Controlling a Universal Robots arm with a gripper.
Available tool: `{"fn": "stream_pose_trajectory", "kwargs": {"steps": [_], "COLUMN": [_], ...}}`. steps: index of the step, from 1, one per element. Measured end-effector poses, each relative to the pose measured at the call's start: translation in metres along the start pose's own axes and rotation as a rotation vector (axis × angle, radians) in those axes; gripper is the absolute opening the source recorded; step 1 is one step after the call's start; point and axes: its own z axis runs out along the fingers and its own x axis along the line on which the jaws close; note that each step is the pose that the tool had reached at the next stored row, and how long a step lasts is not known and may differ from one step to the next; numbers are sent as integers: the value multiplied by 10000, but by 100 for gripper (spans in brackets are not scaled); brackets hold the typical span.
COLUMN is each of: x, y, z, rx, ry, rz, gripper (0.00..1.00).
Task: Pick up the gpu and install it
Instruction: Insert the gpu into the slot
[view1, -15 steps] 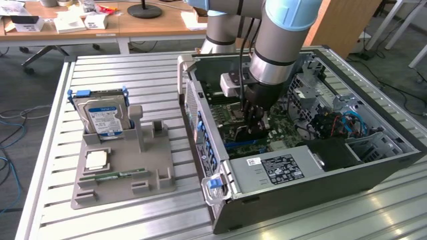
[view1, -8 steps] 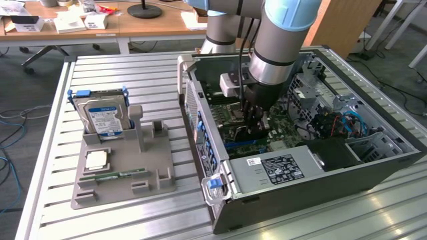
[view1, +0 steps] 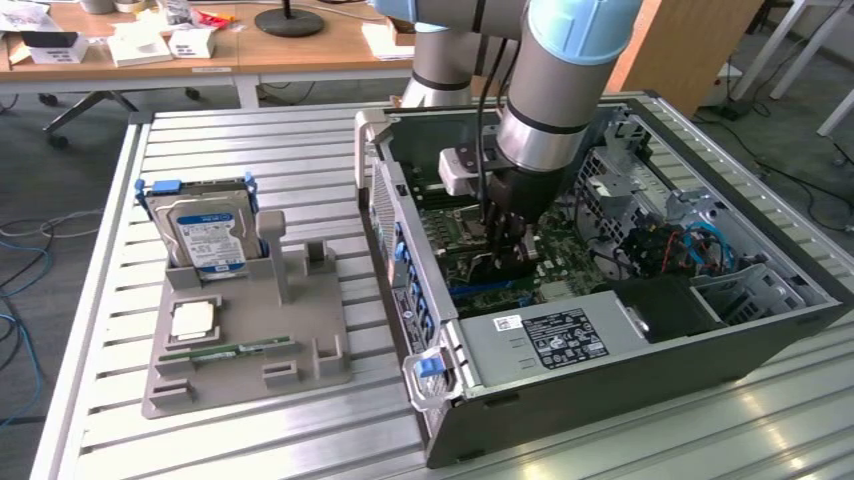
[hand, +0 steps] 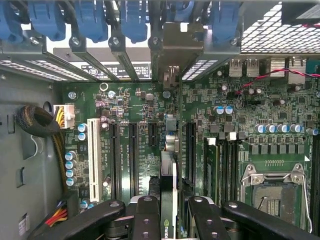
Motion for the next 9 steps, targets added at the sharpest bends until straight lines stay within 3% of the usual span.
{"fn": "stream_pose_trajectory", "kwargs": {"steps": [9], "x": [-1], "y": [1], "z": [5], "rx": [3], "ry": [-3], "rz": [0], "gripper": [27]}}
